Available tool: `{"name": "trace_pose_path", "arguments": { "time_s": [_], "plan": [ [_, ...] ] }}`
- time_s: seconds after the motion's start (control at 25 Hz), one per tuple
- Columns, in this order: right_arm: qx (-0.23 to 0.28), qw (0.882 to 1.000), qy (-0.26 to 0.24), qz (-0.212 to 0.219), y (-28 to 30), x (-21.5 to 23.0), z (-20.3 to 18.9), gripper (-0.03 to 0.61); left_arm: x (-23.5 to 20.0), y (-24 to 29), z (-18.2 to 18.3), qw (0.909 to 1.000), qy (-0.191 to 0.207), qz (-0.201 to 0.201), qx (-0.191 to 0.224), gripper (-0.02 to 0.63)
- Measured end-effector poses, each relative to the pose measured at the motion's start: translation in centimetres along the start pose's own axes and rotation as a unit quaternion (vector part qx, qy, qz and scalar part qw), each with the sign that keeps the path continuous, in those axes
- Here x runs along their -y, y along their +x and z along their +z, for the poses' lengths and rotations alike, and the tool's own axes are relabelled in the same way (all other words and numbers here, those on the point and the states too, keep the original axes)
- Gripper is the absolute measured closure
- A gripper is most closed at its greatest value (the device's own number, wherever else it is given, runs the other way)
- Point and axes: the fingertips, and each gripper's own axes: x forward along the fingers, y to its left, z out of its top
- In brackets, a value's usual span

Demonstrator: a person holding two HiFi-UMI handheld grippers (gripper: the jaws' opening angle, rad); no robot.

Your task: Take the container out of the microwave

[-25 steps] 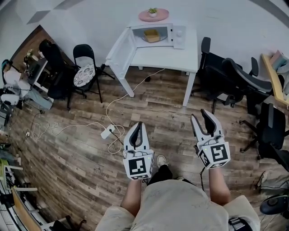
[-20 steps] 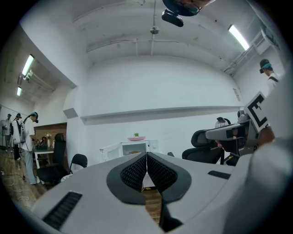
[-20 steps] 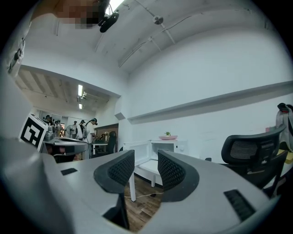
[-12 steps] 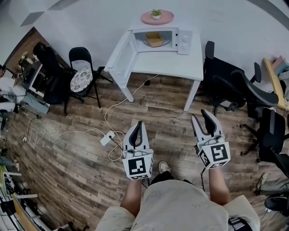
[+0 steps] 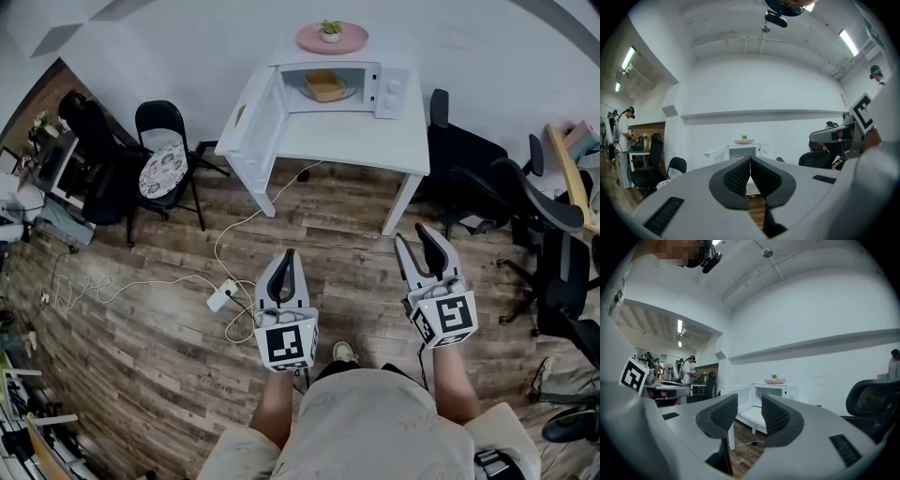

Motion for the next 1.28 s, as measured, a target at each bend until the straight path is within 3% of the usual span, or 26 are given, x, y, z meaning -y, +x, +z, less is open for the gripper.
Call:
{"name": "trace_pose_path", "arguments": {
  "time_s": [0.68,1.28],
  "plan": [
    [0.005,1.000,-0.009,-0.010,3.8,0.3,0.6,0.407,-2.0,3.6,-0.1,0.9999,0.000,-0.016,0.004,0.604],
    [0.007,1.000,0.010,-0.002,10.6,7.8,0.0,0.411,-0.7,13.0,0.9,0.9999,0.014,-0.001,0.001,0.604]
  ]
}}
